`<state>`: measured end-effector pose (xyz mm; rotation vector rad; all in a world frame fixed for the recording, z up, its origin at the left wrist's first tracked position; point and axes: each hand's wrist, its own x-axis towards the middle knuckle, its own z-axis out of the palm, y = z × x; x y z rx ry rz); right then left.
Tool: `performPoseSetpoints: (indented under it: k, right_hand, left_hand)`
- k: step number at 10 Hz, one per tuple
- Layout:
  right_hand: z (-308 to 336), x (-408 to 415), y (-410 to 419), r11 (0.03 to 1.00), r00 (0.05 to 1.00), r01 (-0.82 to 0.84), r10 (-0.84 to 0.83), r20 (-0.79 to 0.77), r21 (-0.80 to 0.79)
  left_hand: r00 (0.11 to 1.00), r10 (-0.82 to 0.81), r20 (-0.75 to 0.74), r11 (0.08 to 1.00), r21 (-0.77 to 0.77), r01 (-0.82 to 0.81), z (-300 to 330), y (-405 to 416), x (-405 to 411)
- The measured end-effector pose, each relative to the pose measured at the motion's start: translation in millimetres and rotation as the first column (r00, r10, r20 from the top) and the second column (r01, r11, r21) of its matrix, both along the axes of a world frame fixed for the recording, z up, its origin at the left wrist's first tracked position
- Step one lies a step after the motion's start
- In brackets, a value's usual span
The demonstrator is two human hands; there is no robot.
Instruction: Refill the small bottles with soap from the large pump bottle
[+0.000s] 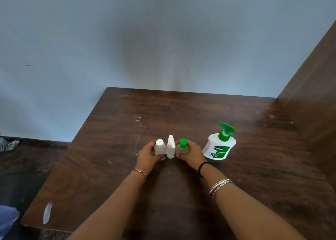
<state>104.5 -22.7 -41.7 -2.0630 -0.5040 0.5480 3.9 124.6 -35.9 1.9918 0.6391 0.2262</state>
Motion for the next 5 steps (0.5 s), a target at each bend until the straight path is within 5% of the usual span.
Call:
performPoseSetpoints:
  k: [5]
  right_hand:
    - [1.5, -8.7, -26.7, 0.997, 0.995, -0.032, 0.024, -0.099, -0.071]
  left_hand:
    - [1.0, 0.012, -0.027, 0.99, -0.138, -0.016, 2.5, 0.5, -20.6]
